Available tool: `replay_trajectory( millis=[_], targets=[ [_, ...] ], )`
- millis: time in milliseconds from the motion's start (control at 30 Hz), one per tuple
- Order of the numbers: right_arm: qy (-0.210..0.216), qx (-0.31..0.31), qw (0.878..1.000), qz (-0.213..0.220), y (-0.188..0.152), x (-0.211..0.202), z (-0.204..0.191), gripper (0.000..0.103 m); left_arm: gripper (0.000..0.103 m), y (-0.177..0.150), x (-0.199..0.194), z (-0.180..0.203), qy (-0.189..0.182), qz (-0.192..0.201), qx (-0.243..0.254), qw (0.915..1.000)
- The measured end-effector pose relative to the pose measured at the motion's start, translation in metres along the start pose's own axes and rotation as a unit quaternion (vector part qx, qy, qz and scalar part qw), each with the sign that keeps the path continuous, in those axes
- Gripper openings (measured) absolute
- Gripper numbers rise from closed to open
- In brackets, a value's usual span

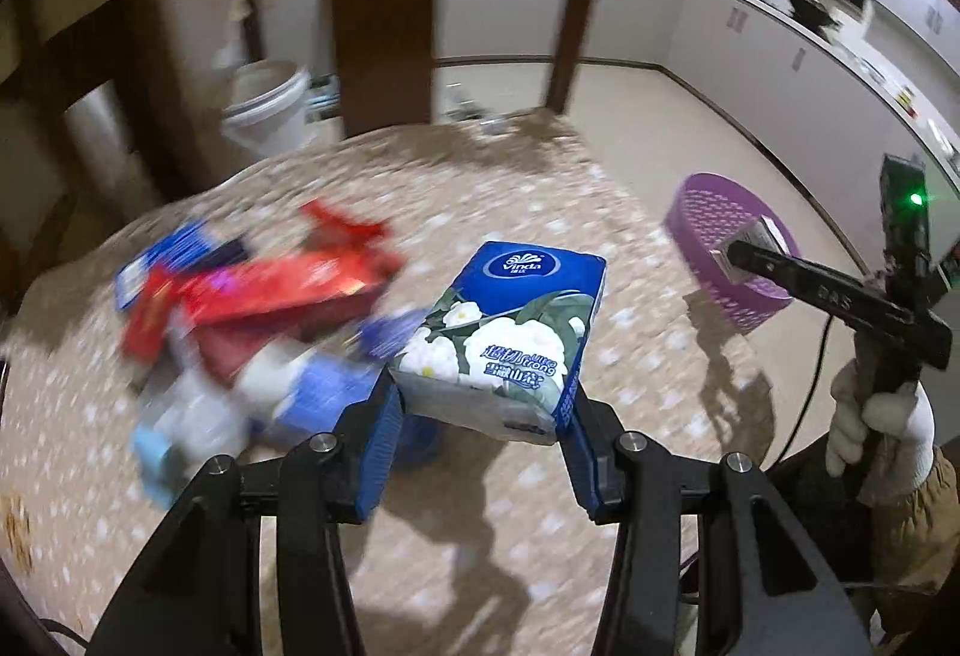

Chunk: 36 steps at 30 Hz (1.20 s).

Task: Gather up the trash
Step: 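Carry both items over the purple basket and open both tools to drop them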

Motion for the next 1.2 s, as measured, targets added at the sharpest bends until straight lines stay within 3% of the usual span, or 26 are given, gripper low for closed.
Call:
replay_trajectory(
  millis=[400,633,867,967,1000,1100,1200],
  targets=[
    [-0.03,0.135,0.99,0.035,0.055,-0.004,0.107,0.037,0.047,0.097,0.065,0.116,-0.071,0.001,0.086,0.9938],
    [-0.045,0.162,0.984,0.053,0.069,-0.009,0.141,0.037,0.047,0.129,0.1,0.167,-0.099,-0.011,0.118,0.9879],
    [-0.06,0.203,0.976,0.047,0.068,-0.002,0.177,0.038,0.05,0.149,0.143,0.199,-0.12,-0.03,0.117,0.9854],
    [-0.067,0.216,0.973,0.042,0.068,0.002,0.187,0.063,0.051,0.153,0.154,0.206,-0.131,-0.037,0.105,0.9851],
    [-0.069,0.218,0.973,0.045,0.068,0.0,0.189,0.067,0.052,0.153,0.158,0.207,-0.133,-0.04,0.101,0.9851],
    [-0.087,0.219,0.97,0.061,0.069,-0.007,0.197,0.067,0.059,0.151,0.167,0.203,-0.122,-0.046,0.096,0.9868],
    [-0.122,0.229,0.964,0.062,0.067,-0.009,0.208,0.067,0.06,0.145,0.182,0.195,-0.107,-0.065,0.085,0.9885]
  ],
)
Point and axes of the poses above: each gripper's, at about its wrist camera, not at the fingertips, and x roughly the way its jaws point, z to its right, y to its top, the point moved 7 cm from there along x, roughly the way its jaws point, and after that the axes turned 10 degrees about x, right-handed, at the moved point
